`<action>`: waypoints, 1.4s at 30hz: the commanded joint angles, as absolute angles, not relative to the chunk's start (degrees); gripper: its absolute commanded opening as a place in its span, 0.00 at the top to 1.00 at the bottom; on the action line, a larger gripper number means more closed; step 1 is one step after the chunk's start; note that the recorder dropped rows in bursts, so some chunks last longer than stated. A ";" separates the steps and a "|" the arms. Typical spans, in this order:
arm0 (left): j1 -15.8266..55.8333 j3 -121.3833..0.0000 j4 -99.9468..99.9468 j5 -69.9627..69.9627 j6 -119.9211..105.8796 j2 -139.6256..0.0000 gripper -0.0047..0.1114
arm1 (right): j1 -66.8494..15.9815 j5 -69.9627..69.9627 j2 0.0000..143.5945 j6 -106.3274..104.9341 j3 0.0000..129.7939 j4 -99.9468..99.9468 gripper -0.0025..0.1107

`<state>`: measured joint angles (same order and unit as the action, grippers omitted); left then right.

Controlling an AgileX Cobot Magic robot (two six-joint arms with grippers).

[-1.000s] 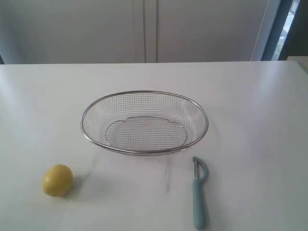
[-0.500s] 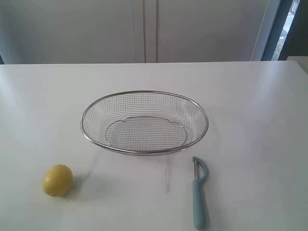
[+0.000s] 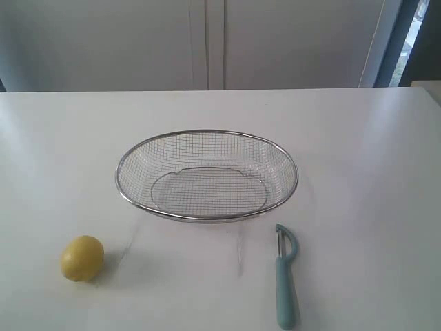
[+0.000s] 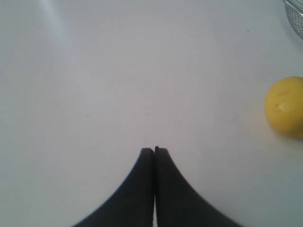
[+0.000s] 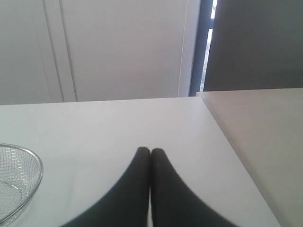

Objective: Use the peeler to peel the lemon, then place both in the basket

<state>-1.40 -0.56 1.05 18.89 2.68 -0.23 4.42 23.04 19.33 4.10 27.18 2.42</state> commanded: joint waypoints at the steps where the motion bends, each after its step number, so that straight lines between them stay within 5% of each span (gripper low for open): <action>1: -1.64 0.00 1.12 19.19 2.68 0.00 0.96 | 4.42 28.46 21.96 5.00 31.56 2.53 0.98; 11: -1.64 0.00 1.12 19.19 2.68 0.00 0.96 | 4.42 39.60 31.36 7.86 40.04 2.53 0.98; 29: -1.64 0.00 1.12 19.19 2.68 0.00 0.96 | 4.42 33.97 35.11 10.75 40.45 2.53 0.98; 42: -1.64 0.00 1.12 19.19 2.68 0.00 0.96 | 4.42 52.59 54.34 10.75 48.23 2.06 0.98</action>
<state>-1.40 -0.56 1.05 18.89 2.68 -0.23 4.42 51.14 51.52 10.42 47.77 2.42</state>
